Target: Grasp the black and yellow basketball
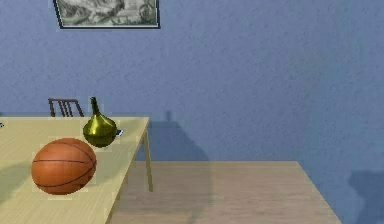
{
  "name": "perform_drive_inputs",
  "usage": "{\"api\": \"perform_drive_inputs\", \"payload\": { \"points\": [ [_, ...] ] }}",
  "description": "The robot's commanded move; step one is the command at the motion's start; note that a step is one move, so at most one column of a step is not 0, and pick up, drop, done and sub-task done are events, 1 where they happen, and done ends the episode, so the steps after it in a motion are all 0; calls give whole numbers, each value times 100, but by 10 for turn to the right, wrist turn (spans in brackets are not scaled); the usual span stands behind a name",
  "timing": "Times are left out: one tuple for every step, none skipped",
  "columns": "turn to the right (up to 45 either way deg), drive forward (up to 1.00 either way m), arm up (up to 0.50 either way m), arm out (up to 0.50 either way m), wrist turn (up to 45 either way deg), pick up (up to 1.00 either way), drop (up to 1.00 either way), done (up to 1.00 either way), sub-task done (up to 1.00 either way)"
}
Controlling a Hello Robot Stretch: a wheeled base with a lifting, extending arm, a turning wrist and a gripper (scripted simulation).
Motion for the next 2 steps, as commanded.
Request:
{"api": "perform_drive_inputs", "payload": {
  "points": [
    [0, 0, 50, 0, 0, 0, 0, 0, 0],
    [0, 0, 34, 0, 0, 0, 0, 0, 0]
  ]
}}
